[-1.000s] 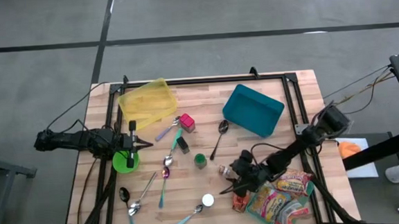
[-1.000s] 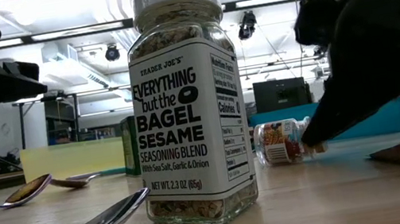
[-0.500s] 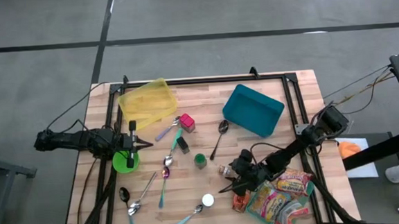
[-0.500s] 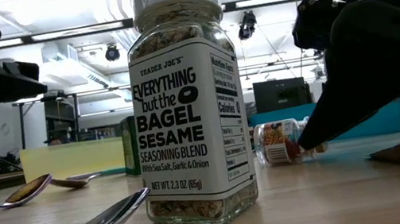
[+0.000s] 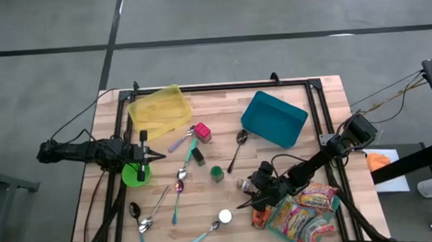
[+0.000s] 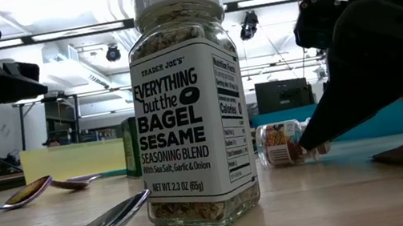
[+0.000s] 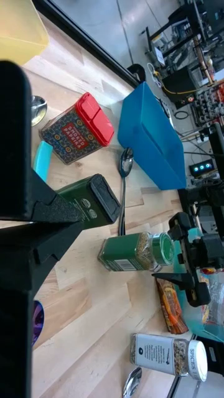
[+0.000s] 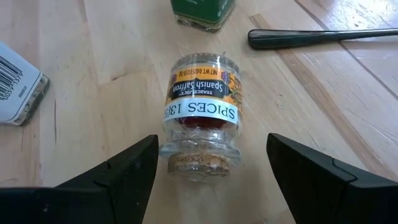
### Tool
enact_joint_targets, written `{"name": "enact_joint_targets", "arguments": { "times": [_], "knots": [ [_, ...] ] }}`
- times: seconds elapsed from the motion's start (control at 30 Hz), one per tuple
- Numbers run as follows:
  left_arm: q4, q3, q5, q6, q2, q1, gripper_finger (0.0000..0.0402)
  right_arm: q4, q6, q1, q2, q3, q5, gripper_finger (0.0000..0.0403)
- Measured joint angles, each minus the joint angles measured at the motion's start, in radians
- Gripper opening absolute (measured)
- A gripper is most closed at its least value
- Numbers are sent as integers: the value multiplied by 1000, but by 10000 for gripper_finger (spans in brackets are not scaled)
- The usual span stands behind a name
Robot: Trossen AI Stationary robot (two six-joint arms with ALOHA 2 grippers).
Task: Pick & Place Food Item
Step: Put the brown seasoning bottle into the blue bin
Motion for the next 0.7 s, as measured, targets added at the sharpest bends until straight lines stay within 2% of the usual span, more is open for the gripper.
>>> {"name": "enact_joint_targets", "arguments": {
  "times": [0.4,0.7],
  "knots": [
    [0,0,0,0,0,0,0,4,-1,0,-2,0,0,290],
    [0,0,0,0,0,0,0,3,-1,0,-2,-3,4,203]
  ]
}}
